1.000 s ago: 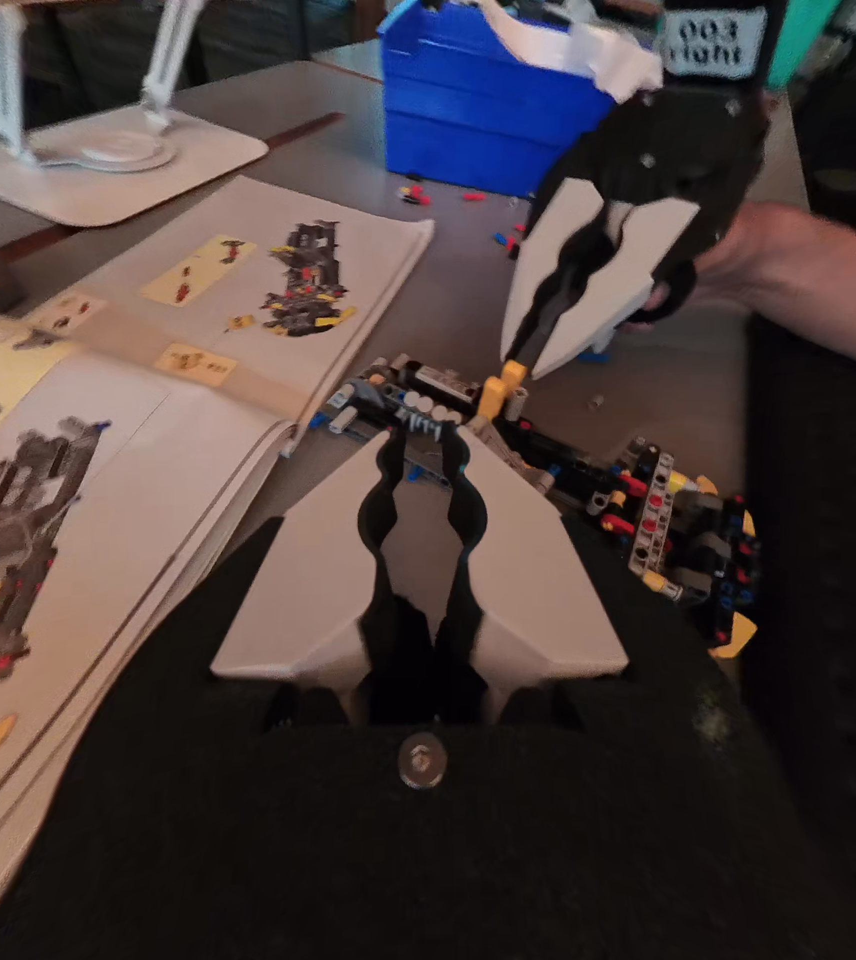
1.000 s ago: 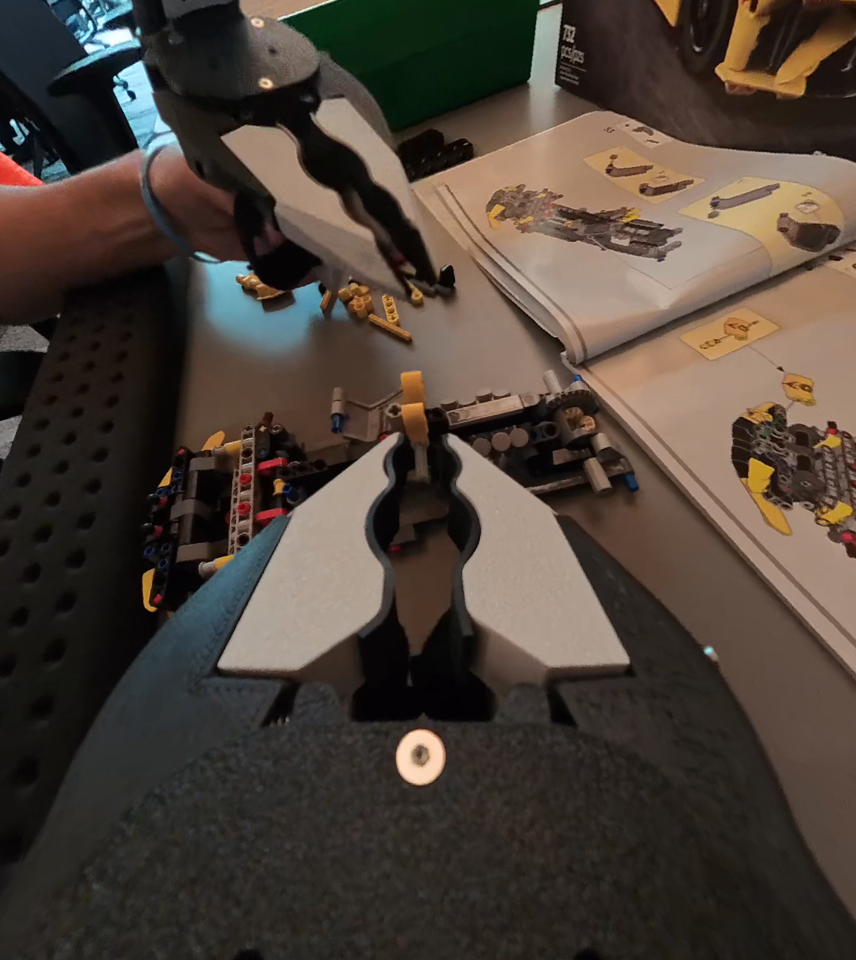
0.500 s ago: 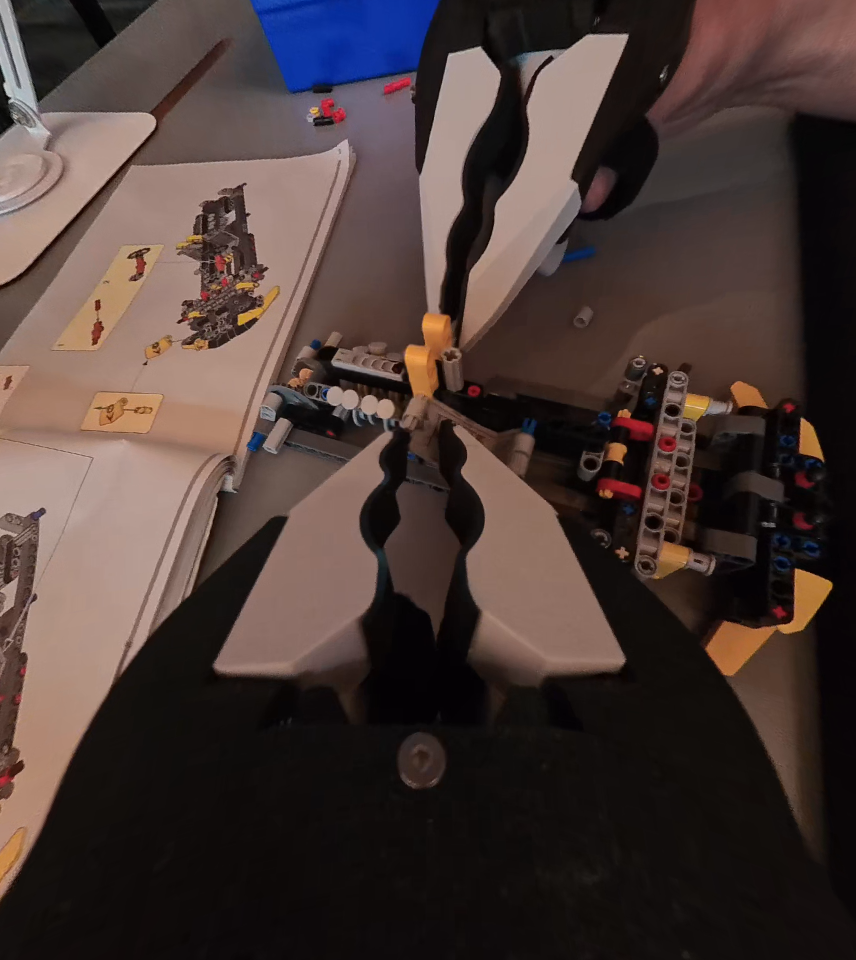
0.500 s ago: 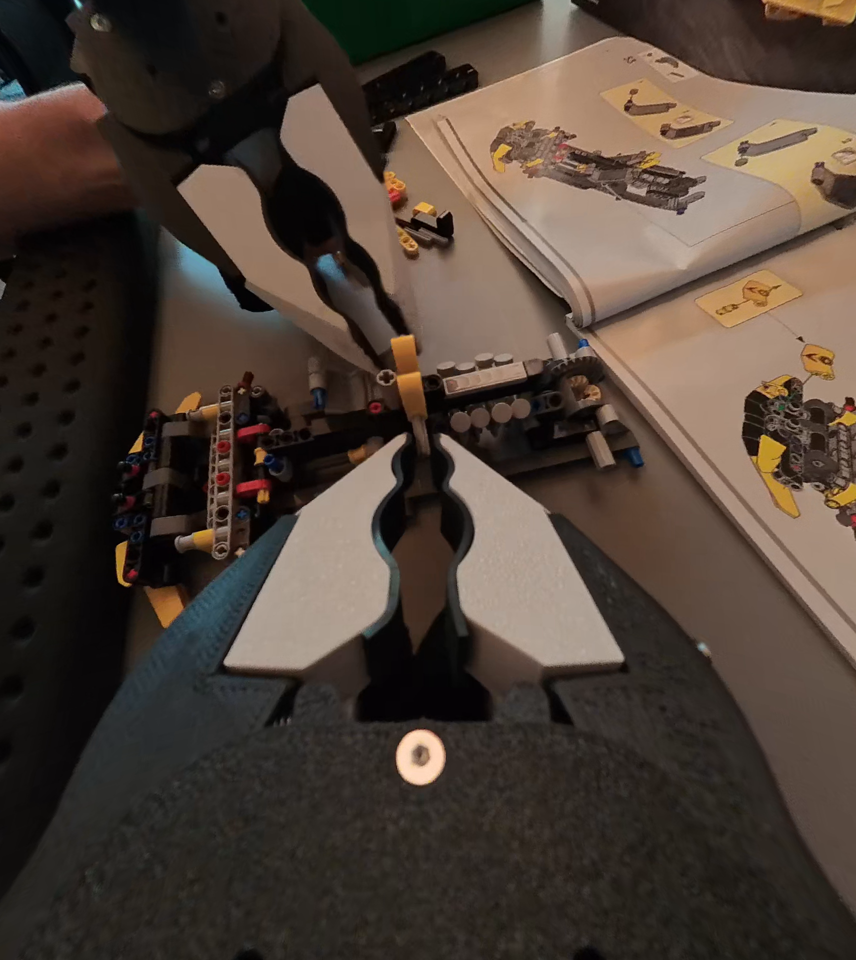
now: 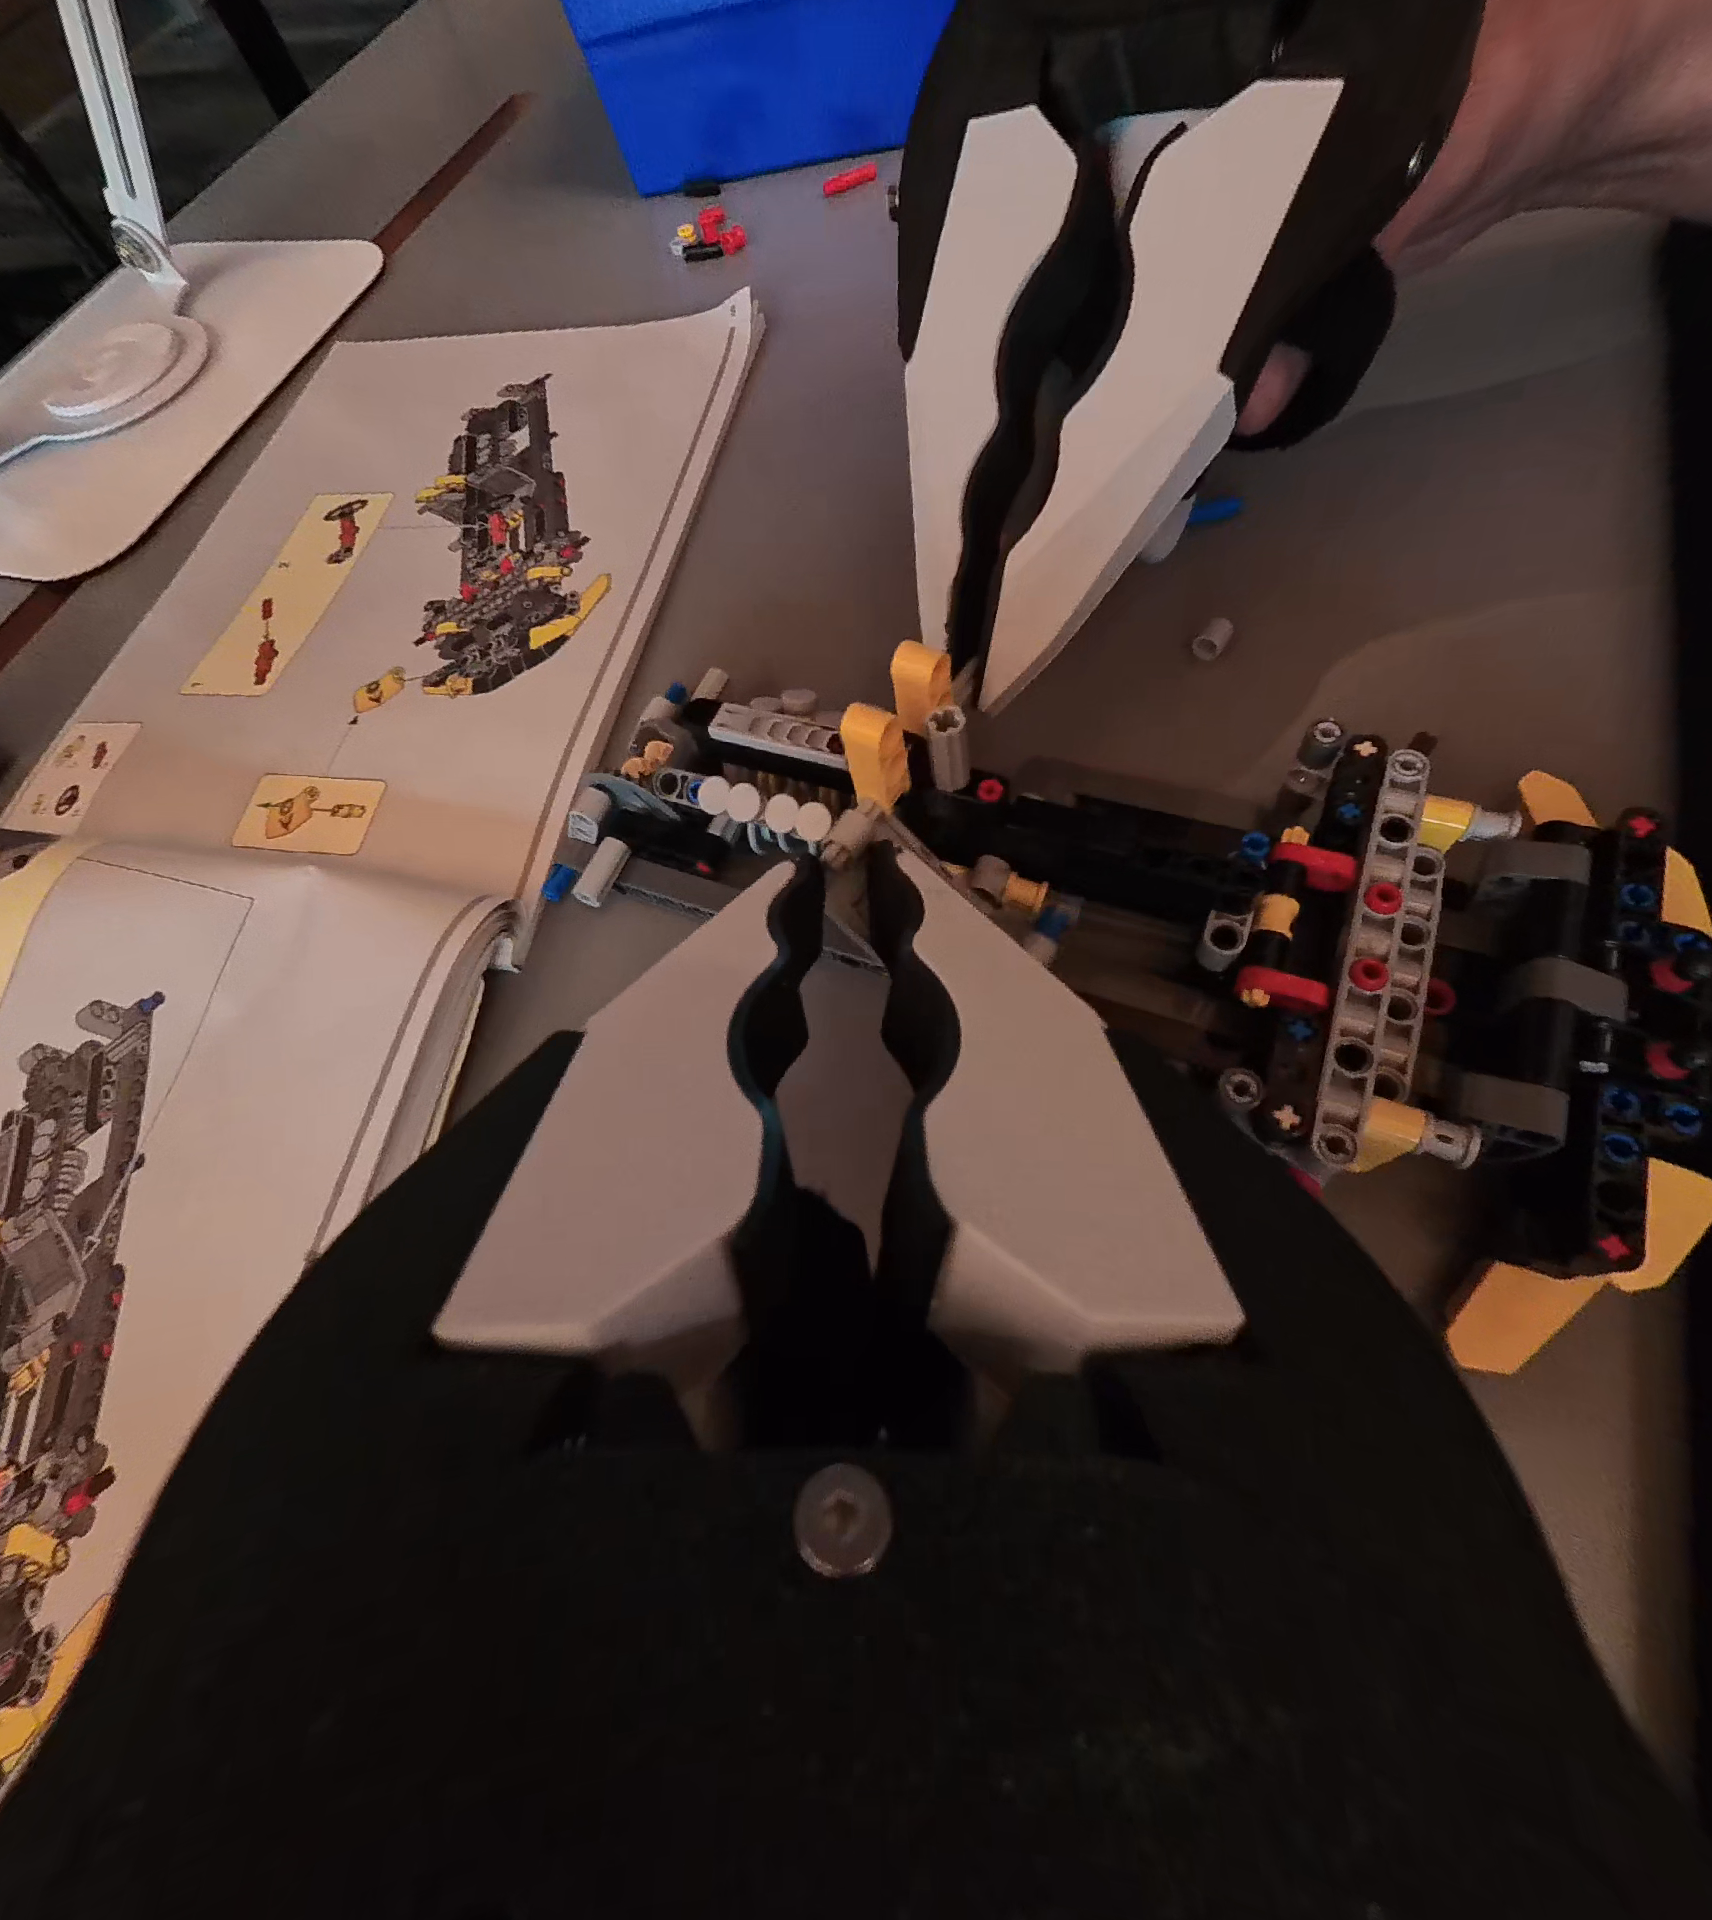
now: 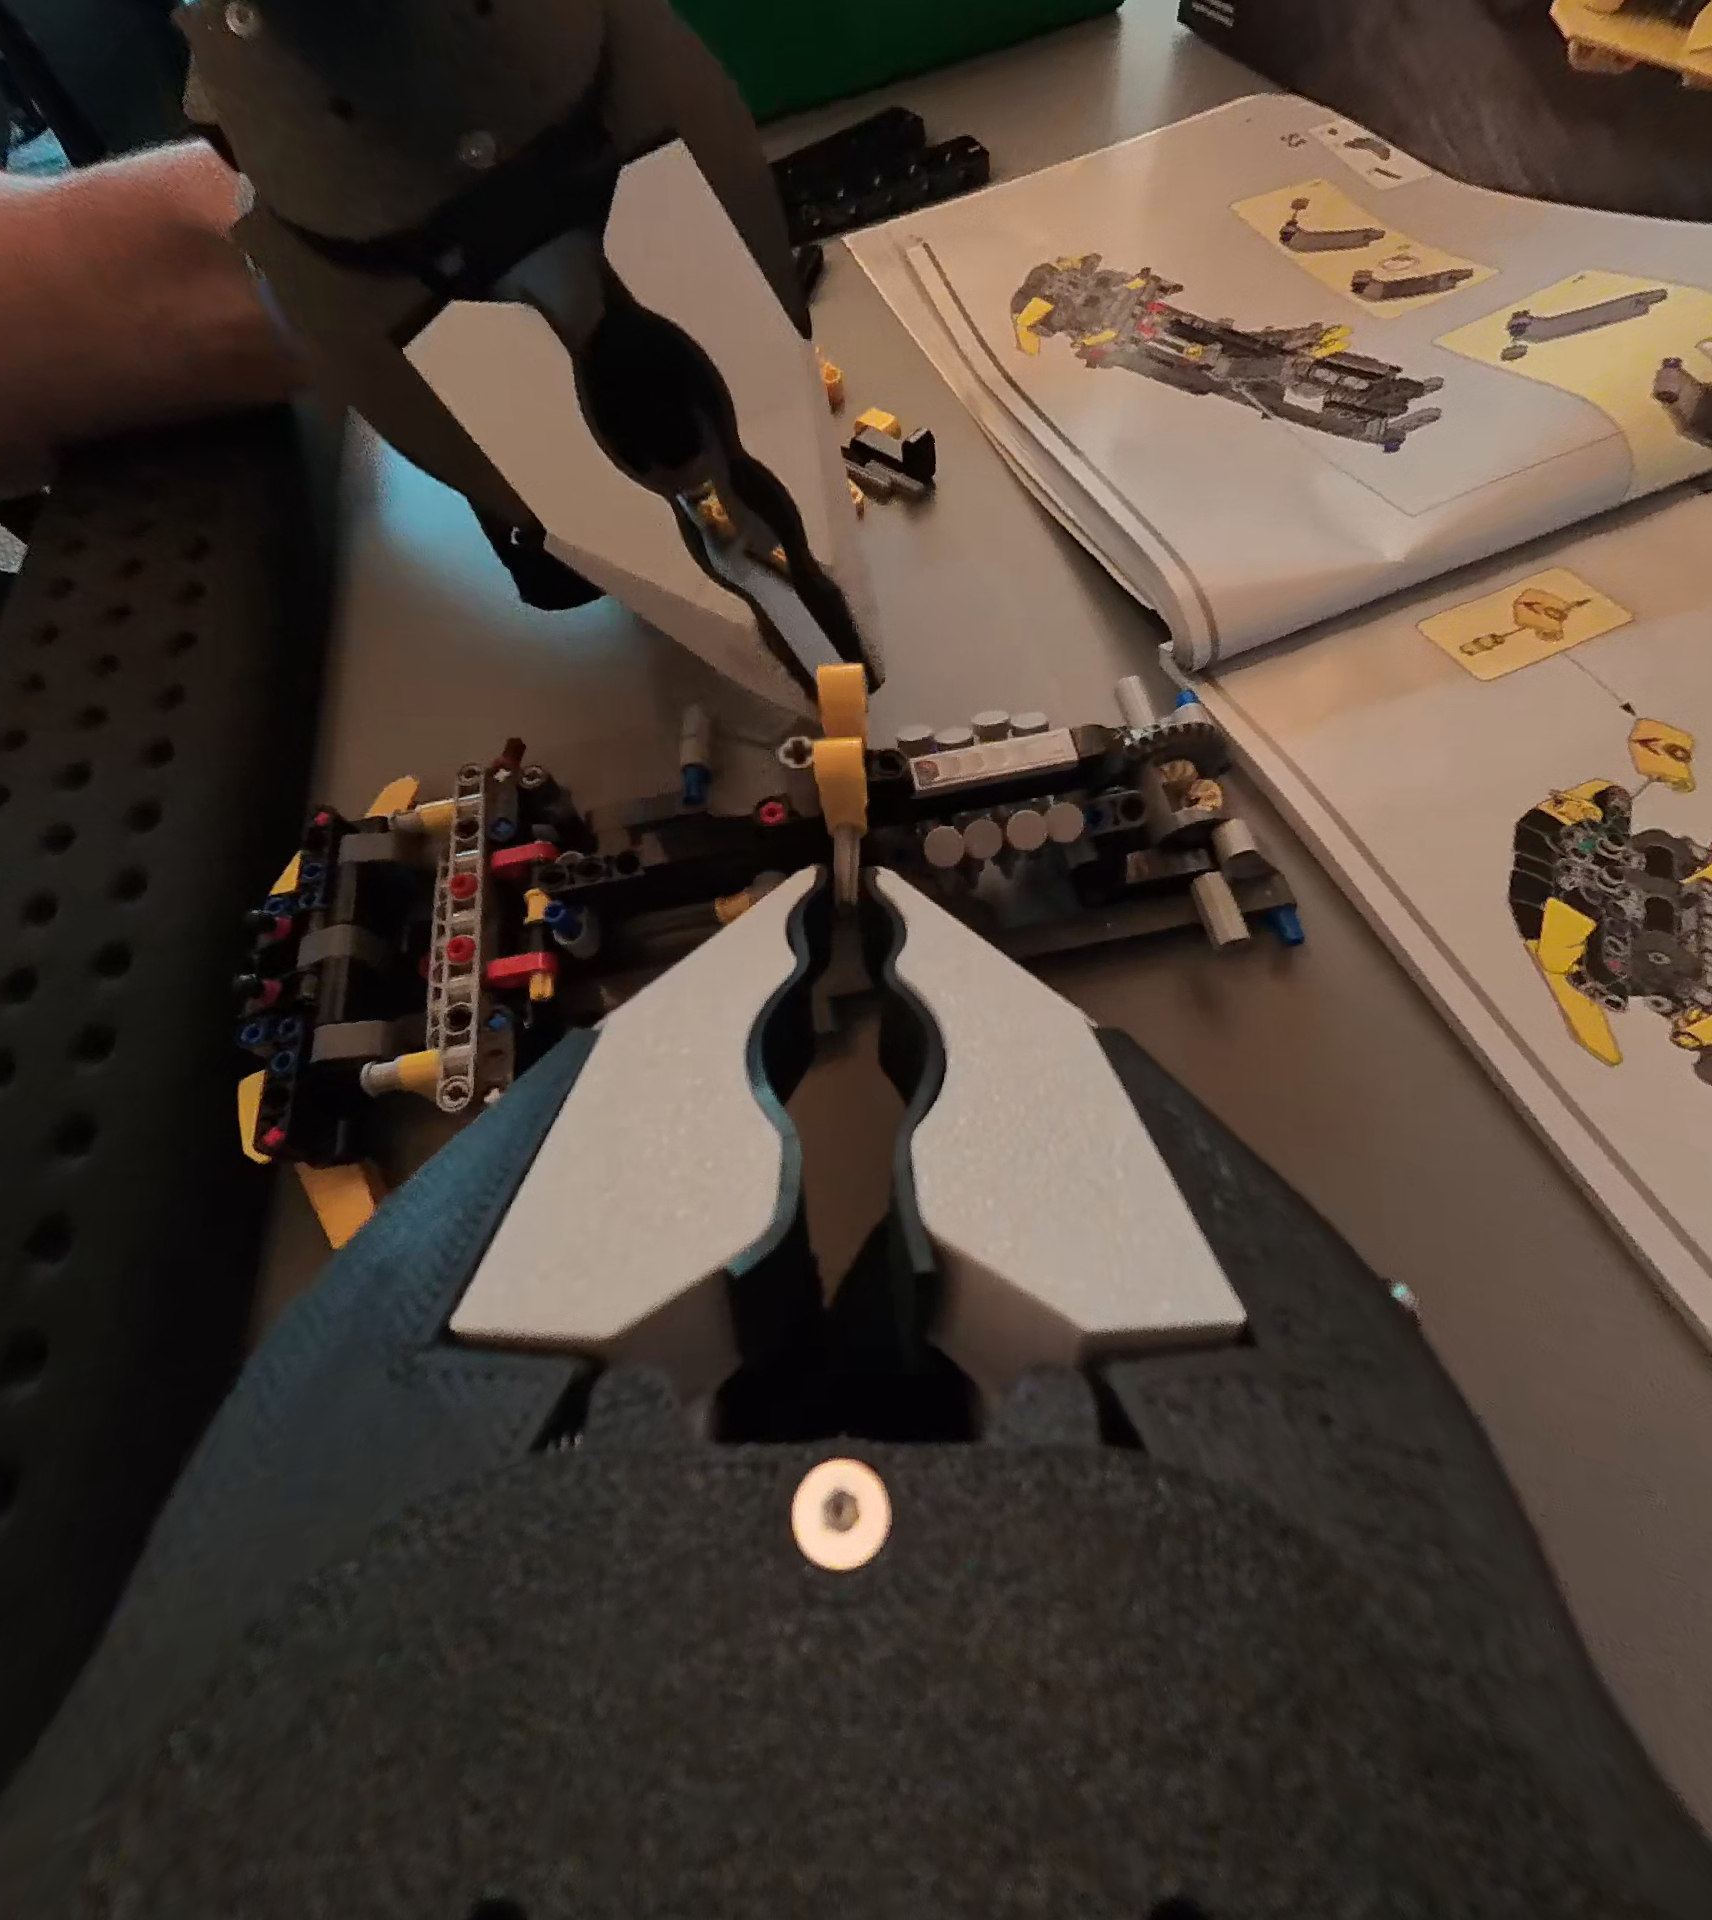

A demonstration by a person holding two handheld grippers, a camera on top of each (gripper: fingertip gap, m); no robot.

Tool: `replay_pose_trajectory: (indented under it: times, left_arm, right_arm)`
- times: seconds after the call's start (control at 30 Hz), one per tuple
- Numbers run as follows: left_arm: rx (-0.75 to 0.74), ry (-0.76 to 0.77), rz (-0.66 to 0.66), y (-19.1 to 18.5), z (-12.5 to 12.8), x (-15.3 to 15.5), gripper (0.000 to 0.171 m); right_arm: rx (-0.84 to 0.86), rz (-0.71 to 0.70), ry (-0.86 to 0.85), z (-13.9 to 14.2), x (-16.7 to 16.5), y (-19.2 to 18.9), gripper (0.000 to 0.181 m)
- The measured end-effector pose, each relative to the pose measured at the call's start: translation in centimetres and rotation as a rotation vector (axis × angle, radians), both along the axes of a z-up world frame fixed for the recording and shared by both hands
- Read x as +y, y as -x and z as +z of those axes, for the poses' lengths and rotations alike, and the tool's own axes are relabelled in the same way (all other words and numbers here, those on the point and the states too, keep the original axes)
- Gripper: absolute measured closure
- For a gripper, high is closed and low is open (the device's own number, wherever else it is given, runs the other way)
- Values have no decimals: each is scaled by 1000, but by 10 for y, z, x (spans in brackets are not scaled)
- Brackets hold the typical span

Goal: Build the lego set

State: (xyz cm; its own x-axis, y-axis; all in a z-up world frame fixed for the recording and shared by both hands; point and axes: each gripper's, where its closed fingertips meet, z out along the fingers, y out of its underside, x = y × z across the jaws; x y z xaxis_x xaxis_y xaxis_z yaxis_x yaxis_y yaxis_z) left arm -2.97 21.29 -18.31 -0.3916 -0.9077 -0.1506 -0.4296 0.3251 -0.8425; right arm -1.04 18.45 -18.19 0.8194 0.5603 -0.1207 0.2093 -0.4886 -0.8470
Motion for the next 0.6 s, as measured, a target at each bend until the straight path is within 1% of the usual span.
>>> replay_pose_trajectory:
  times: [0.37,0.5,0.57,0.6]
  left_arm:
    - [7,17,-13,3,1,-1,167]
    - [49,84,-15,9,3,-2,153]
    - [65,106,-45,16,5,-8,148]
    - [77,107,-58,20,5,-11,141]
  right_arm:
    - [3,-14,8,-1,1,-3,177]
    - [3,-17,13,-1,1,-4,177]
    - [3,-21,13,-2,1,-5,177]
    - [7,-26,14,-2,1,-6,177]
